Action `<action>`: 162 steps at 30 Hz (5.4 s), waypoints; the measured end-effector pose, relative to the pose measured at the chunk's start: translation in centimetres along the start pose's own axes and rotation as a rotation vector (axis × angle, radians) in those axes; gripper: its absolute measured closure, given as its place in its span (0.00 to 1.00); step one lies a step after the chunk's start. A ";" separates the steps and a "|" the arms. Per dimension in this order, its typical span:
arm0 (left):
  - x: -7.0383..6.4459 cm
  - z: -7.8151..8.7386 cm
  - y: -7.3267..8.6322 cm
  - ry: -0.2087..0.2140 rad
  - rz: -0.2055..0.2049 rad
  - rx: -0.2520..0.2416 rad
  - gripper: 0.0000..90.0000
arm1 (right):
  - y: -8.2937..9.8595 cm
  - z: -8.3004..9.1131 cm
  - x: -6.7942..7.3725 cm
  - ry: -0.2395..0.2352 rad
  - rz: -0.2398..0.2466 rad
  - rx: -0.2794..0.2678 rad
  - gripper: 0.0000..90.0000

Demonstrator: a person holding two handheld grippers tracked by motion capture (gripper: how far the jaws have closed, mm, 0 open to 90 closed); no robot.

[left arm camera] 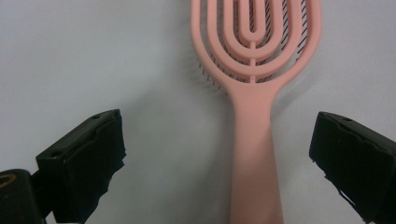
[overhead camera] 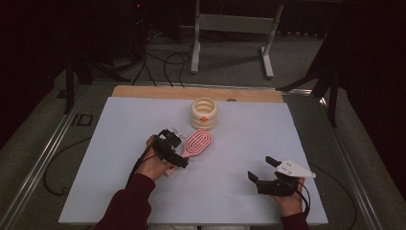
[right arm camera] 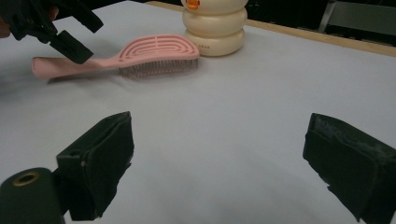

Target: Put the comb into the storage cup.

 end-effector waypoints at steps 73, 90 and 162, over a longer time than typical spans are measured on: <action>-0.7 -2.2 -0.7 0.137 0.048 0.127 0.77 | 0.3 -0.3 -0.2 0.017 0.011 0.032 0.10; -0.4 -0.8 0.1 0.122 0.049 0.066 0.77 | 0.3 -0.3 -0.2 0.016 0.011 0.031 0.10; 1.8 5.5 3.0 -0.050 0.074 -0.353 0.78 | 0.0 -0.9 -0.3 -0.013 -0.069 0.025 0.10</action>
Point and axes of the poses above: each handheld gripper's, and its own axes: z roughly backward along the jaws, y roughly out of its underside, x roughly to its left, the point moved 2 cm from there along -z, roughly forward along the jaws, and after that the axes turned 4 degrees about -y, right-handed, at the moved point
